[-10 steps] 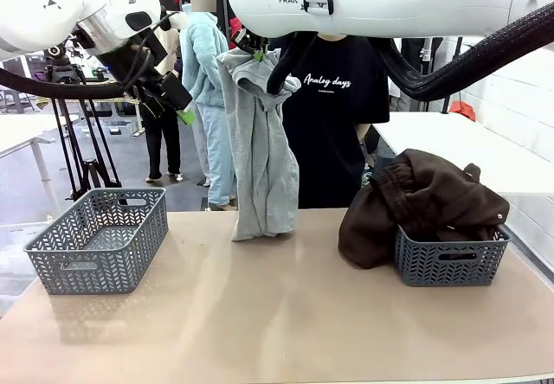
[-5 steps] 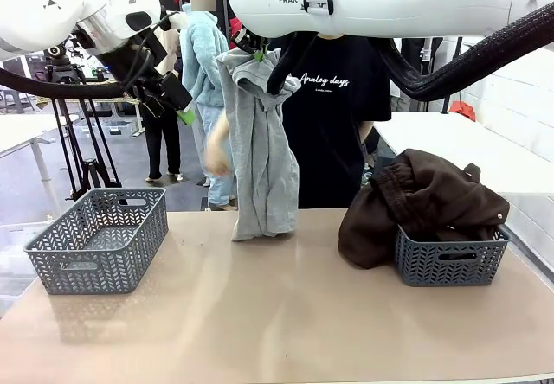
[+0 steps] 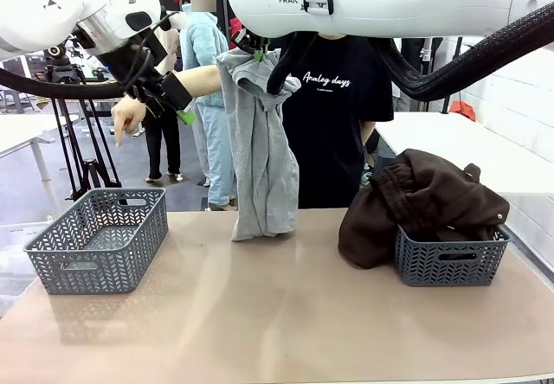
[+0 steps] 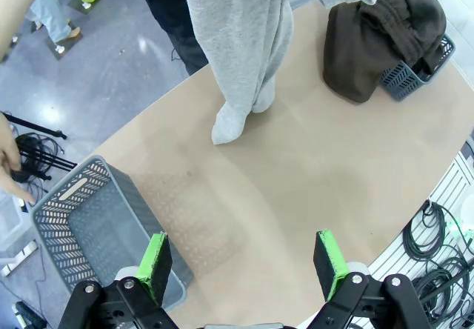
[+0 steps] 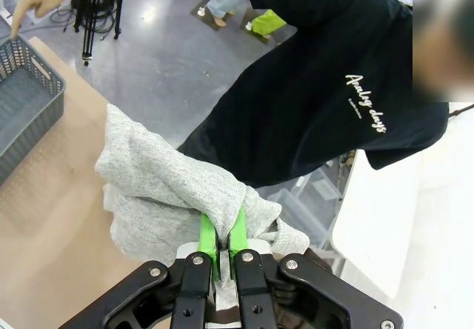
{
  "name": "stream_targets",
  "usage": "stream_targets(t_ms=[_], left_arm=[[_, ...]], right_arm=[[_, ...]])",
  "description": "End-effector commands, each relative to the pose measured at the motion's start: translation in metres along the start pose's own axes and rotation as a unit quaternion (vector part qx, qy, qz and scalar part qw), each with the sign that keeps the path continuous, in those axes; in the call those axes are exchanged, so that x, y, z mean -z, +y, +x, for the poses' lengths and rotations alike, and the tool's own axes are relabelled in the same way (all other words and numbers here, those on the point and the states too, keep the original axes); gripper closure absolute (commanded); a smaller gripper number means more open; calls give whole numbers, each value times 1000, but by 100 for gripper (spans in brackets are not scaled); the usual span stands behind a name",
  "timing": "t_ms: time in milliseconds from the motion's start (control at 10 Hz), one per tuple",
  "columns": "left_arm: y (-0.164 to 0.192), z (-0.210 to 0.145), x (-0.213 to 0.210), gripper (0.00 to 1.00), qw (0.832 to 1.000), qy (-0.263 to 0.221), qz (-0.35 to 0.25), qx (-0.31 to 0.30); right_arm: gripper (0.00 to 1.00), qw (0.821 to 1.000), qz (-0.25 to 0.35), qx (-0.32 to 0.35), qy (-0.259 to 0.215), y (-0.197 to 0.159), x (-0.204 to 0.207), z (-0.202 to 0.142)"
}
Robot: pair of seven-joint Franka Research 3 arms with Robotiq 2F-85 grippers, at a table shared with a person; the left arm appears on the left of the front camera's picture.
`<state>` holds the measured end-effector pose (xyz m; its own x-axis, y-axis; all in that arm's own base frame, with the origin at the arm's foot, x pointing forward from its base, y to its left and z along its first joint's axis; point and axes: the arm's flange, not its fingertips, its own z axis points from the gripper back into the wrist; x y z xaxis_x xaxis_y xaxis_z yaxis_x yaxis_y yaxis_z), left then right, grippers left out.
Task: Sort the tops and bottoms.
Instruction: Sort the clothes according to human instructions.
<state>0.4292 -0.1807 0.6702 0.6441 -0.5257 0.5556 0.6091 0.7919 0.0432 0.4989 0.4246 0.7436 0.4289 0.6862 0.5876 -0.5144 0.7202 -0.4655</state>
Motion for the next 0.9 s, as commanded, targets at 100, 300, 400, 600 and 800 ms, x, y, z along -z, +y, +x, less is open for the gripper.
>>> stream_targets(t_ms=[100,300,400,600,800], left_arm=[[1,-1,-1,0,1000,-4,2,-1],[1,-1,-1,0,1000,-4,2,-1],[1,-1,-1,0,1000,-4,2,-1],[1,-1,-1,0,1000,-4,2,-1],[1,-1,-1,0,1000,-4,2,-1]], right_arm=[[100,1000,9,-2,-1,-2,-1,0],[100,1000,9,-2,-1,-2,-1,0],[100,1000,9,-2,-1,-2,-1,0],[100,1000,9,-2,-1,-2,-1,0],[100,1000,9,-2,-1,-2,-1,0]])
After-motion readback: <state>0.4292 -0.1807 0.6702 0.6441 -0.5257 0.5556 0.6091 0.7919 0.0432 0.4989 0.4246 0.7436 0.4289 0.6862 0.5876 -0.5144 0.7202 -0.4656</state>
